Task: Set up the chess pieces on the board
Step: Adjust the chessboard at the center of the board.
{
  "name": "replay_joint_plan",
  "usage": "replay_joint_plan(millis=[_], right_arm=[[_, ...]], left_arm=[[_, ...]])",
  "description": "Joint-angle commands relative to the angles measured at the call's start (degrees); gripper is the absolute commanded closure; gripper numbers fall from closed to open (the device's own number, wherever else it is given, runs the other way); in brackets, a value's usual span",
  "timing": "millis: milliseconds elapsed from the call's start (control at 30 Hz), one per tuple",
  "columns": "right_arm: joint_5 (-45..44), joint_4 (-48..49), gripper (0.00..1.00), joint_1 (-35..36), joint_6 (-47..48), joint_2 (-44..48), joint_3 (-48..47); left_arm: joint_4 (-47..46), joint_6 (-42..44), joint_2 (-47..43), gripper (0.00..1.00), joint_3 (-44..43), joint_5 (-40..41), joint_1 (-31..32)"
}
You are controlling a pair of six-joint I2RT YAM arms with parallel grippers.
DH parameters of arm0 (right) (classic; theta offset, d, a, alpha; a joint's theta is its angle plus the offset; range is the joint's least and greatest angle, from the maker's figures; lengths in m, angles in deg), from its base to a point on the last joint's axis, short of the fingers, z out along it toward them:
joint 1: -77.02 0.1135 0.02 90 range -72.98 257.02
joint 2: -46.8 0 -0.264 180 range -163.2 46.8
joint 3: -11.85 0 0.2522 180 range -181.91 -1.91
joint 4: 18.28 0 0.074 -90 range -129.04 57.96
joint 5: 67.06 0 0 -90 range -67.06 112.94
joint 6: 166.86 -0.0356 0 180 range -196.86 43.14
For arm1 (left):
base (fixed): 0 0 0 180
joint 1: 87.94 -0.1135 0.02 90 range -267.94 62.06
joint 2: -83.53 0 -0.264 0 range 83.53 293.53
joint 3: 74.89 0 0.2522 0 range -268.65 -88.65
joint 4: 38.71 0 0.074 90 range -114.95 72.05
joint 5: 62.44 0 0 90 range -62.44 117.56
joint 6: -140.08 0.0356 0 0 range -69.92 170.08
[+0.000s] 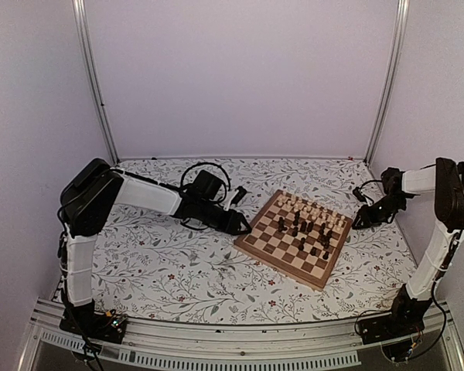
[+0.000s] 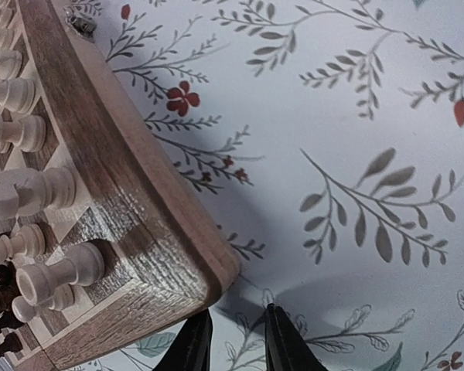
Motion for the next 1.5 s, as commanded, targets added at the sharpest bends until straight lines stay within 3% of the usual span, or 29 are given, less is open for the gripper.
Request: replay_joint_plan(millis=[0, 533, 767, 933, 1100, 1267, 1467], right_arm=[[1.40, -0.47, 0.73, 4.20, -0.41, -4.21, -1.34], [1.87, -0.61, 0.73, 16.07, -0.04, -12.21, -9.73], [1.59, -0.62, 0.73, 16.47, -0.55, -11.97, -9.91], [2.18, -1.12, 0.68, 12.59, -1.03, -7.02, -8.73], [4.41, -3.08, 0.60, 6.61, -1.00, 1.47, -8.97], [10.88, -1.77, 0.53, 2.89, -1.17, 12.25, -7.66], [20.03, 6.68, 0.46, 2.56, -1.65, 23.31, -0.59]], left_arm=[[-2.35, -0.57, -1.75, 0.45, 3.27, -2.95, 0.69], [-6.59, -6.51, -14.49, 0.46, 21.04, -0.44, 6.65], [1.65, -5.10, -17.84, 0.45, 20.44, 3.54, 8.01], [15.62, 1.64, -23.46, 0.44, 15.01, 12.47, 7.93], [21.31, 7.54, -23.28, 0.44, 6.29, 19.99, 7.92], [21.73, 12.09, -18.40, 0.45, -4.64, 23.29, 7.76], [24.46, 14.67, -7.01, 0.48, -20.48, 20.23, 7.75]])
